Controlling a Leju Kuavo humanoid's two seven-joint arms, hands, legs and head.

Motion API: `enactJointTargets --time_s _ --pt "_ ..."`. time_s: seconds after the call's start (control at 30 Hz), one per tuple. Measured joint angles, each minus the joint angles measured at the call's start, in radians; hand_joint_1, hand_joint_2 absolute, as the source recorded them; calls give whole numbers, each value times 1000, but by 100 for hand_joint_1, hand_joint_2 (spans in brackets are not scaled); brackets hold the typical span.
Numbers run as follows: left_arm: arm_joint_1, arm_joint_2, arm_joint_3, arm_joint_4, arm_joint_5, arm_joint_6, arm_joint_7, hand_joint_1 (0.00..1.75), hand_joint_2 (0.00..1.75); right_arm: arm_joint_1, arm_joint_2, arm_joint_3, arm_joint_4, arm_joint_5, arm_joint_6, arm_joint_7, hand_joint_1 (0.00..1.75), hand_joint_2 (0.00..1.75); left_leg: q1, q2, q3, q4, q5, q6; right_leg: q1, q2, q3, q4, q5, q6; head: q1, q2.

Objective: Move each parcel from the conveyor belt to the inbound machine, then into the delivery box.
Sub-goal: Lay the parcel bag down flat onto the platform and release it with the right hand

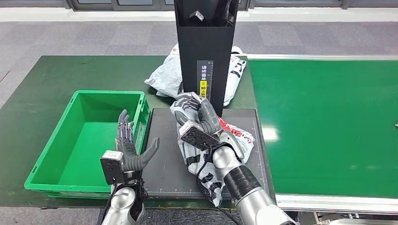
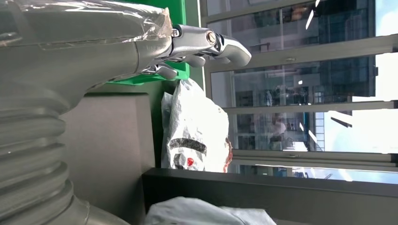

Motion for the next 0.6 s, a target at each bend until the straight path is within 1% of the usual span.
enactJointTargets --time_s 0.2,0.4,0.53,0.6 --pt "-1 1 -6 3 2 15 0 0 175 -11 0 -1 17 -128 22 -39 0 0 0 0 0 0 0 0 0 0 0 0 0 0 0 0" --pt "-1 1 -6 2 4 24 0 0 175 -10 -10 -6 18 -170 24 -60 0 0 0 0 0 0 0 0 0 0 0 0 0 0 0 0" --pt "-1 1 -6 -1 3 34 0 0 175 7 -19 -7 -7 -164 -31 -68 0 0 0 0 0 0 0 0 0 0 0 0 0 0 0 0" --pt "0 1 -6 -5 -1 34 0 0 175 27 -26 -8 -43 -128 -98 -54 0 0 0 0 0 0 0 0 0 0 0 0 0 0 0 0"
